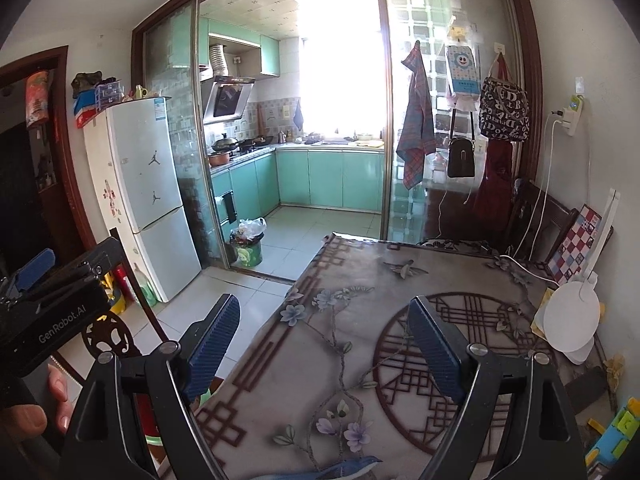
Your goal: Collect trash
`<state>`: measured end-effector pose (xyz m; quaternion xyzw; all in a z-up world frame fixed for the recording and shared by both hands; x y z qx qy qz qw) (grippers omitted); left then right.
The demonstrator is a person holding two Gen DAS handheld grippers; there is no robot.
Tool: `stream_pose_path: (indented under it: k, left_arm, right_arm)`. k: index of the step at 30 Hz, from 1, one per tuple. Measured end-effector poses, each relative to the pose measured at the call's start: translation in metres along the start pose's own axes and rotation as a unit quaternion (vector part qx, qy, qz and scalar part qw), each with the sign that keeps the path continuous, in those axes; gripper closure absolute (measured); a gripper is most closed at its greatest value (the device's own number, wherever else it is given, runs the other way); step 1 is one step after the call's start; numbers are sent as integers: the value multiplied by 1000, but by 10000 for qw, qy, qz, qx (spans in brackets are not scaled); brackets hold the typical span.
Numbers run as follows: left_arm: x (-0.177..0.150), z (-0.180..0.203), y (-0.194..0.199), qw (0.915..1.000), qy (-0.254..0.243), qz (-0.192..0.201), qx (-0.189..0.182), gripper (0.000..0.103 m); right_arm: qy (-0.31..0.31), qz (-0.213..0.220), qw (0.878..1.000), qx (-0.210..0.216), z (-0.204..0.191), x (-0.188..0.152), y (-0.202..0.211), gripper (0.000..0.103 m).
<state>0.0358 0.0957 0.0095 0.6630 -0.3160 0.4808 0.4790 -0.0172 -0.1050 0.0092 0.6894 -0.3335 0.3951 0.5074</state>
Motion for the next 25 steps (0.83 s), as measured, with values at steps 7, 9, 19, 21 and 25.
stream_pose_path:
  k: [7,9,19,21,25]
  left_arm:
    - [-3,29,19,9999,-80,-52,-88,0]
    - [-2,34,21,9999,-88,-66,-88,0]
    - [-6,62,26,9994,-222,-162,-207,0]
    - [-8,68,26,9987,-194,-175,-439,0]
    - [-16,88,23,9966,-371,-269,-689,0]
  right_arm:
    - [34,43,10000,47,27,-2,21,17]
    - [32,49,10000,54,34,-2,26,17]
    - [-18,67,10000,19,62,2,33,17]
    - [-43,54,10000,1,68,1,32,17]
    - [-205,-49,9997,-79,84,-5,25,17]
Point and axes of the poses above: each gripper's, at about its wrist camera, not at the fingertips, and y roughly against the way its jaws point, z to its right, x to its top, the point moved 1 cm from there along -y, roughly the way its jaws point, and after that the axes turned 15 degrees about x, right-handed, at the moved point
